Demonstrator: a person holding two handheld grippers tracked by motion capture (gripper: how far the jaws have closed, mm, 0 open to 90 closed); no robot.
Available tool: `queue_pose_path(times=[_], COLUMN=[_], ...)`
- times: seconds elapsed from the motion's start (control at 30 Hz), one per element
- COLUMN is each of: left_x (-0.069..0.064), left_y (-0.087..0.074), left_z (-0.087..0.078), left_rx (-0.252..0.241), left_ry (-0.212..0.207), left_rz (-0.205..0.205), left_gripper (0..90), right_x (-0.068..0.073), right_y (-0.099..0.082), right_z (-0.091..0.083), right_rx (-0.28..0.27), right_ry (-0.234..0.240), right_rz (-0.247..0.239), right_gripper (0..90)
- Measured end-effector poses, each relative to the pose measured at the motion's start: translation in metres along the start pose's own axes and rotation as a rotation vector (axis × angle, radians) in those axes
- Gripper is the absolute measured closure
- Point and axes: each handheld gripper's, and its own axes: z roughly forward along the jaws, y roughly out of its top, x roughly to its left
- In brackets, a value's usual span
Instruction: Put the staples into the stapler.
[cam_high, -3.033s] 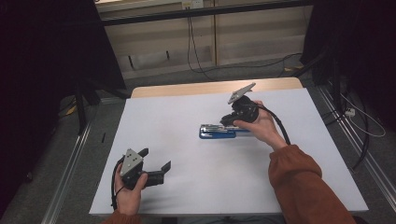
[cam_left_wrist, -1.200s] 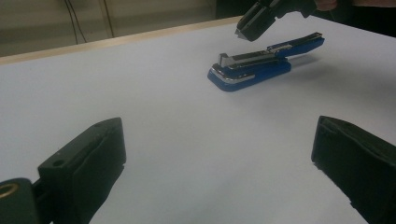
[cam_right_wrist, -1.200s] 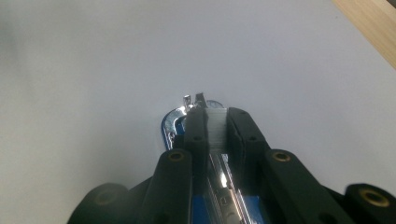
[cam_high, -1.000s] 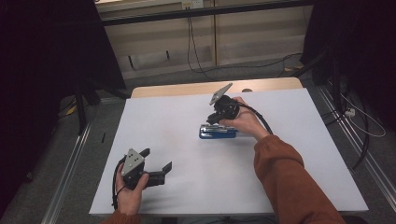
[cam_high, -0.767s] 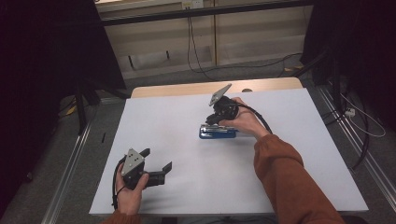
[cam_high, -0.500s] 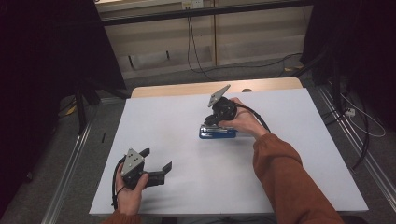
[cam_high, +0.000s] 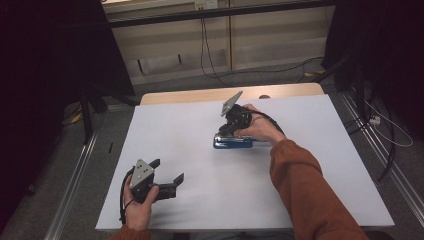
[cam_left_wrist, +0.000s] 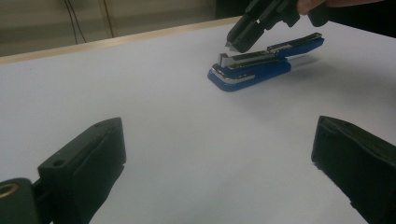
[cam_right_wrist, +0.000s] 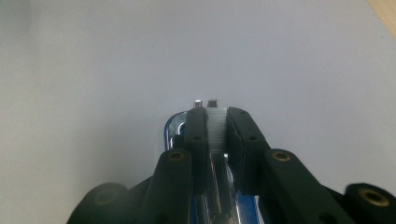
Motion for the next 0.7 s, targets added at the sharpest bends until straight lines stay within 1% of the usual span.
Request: queue_pose_path(times=[0.17,0.33,0.47,0.53,0.6,0.7], left_x=[-0.0002,-0.0001,-0.0002,-0.0001,-0.0001,-0.0001], left_y=[0.0001,-0.0001,0.0001,0.0001,0.0002,0.0001], left_z=[-0.0001,0.0002,0.0000,-0.0002,-0.0004,-0.0003], left_rx=[-0.002,-0.002,-0.002,-0.001,-0.002,-0.002], left_ry=[0.000,-0.002,-0.002,0.001,0.001,0.001], left_rz=[0.001,0.000,0.004,0.003,0.004,0.003], left_gripper=[3.2,3.2,3.2,3.2,3.2,3.2], right_x=[0.0008,0.0009,0.0010,0.0002,0.0001,-0.0002], right_y=[0.0008,-0.0009,-0.0010,-0.0017,-0.0023,-0.0025], right_z=[0.0030,0.0042,0.0046,0.0055,0.0054,0.0056], right_rx=[0.020,0.033,0.036,0.037,0.039,0.039], right_ry=[0.002,0.010,0.009,0.011,0.015,0.016], right_rz=[-0.031,-0.051,-0.050,-0.061,-0.049,-0.048], right_gripper=[79.2,79.2,79.2,79.2,79.2,79.2])
